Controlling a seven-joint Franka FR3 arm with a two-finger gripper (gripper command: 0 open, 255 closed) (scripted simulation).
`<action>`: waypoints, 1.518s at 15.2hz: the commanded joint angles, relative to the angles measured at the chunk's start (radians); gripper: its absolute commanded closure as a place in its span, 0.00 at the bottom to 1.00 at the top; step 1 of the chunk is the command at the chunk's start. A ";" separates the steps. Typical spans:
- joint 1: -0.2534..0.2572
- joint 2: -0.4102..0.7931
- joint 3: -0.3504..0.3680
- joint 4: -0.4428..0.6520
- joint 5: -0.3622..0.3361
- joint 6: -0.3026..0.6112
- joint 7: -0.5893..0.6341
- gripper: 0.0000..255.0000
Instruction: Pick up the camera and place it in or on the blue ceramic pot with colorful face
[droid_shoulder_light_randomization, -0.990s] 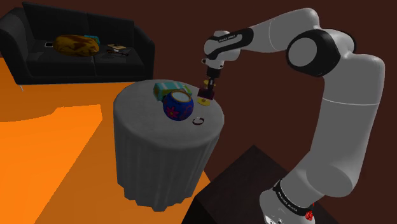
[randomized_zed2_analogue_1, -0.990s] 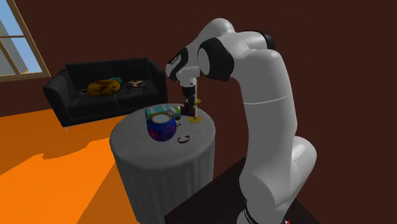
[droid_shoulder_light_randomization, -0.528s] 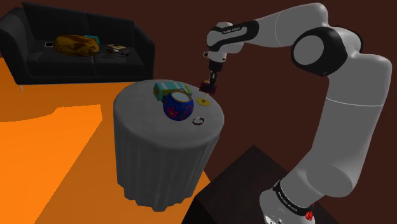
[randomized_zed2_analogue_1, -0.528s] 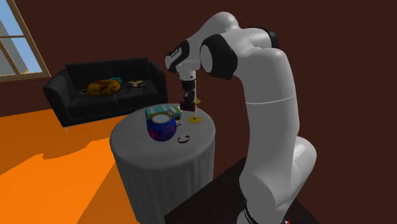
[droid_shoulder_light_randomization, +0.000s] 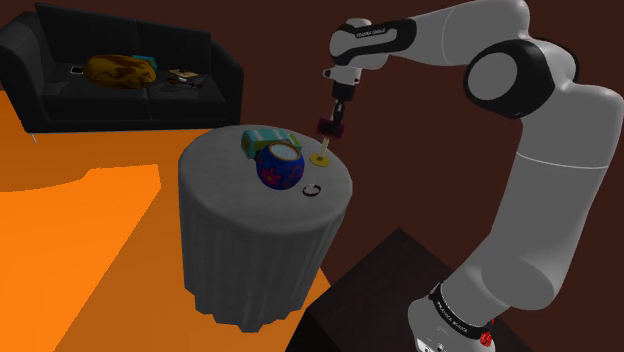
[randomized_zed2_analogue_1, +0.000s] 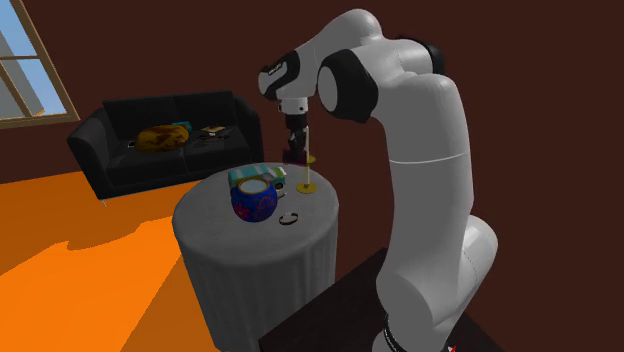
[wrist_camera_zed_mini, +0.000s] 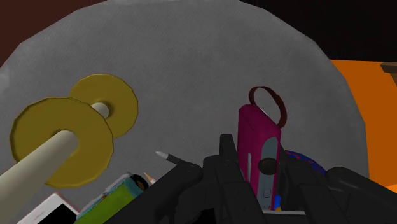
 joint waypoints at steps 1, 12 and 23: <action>0.001 -0.009 0.000 0.014 -0.002 -0.023 0.004 1.00; 0.109 0.068 0.064 0.164 0.020 -0.086 0.182 1.00; 0.185 0.195 0.109 0.314 0.041 -0.099 0.307 1.00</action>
